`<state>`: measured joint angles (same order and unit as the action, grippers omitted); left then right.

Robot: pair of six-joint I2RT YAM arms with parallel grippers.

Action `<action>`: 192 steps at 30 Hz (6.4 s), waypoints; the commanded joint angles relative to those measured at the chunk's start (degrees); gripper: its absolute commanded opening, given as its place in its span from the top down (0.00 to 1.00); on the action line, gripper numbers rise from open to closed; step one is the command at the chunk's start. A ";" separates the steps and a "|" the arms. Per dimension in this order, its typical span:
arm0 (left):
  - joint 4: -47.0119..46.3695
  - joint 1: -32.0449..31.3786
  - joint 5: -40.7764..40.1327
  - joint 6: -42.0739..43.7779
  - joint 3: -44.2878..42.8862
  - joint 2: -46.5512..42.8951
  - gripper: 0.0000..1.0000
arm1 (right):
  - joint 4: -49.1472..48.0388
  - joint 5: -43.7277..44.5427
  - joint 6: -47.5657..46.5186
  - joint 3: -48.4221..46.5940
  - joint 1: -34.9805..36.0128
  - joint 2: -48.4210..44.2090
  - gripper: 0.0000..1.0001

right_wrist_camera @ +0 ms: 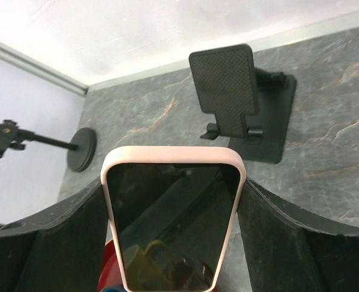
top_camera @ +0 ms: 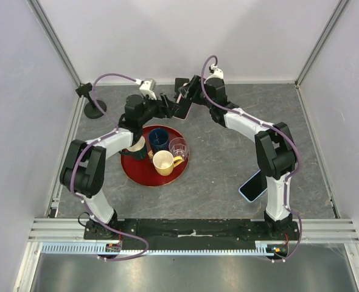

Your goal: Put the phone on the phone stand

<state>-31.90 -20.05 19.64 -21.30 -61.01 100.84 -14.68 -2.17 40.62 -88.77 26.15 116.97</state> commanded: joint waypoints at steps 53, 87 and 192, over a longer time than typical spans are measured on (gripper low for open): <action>-10.81 7.31 -4.87 -7.00 8.63 -7.94 0.23 | -6.33 39.00 -39.83 -49.30 9.18 31.30 1.00; -11.69 7.40 -3.73 -8.23 8.63 -7.24 0.23 | -4.31 38.91 -38.78 -48.34 8.74 31.65 0.91; -6.33 9.50 -7.50 -17.18 7.66 -8.54 0.32 | 5.27 20.38 -30.87 -25.76 5.40 6.35 0.02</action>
<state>-38.52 -12.29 14.98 -32.21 -52.56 94.15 -9.72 23.64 7.60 -117.69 31.62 130.02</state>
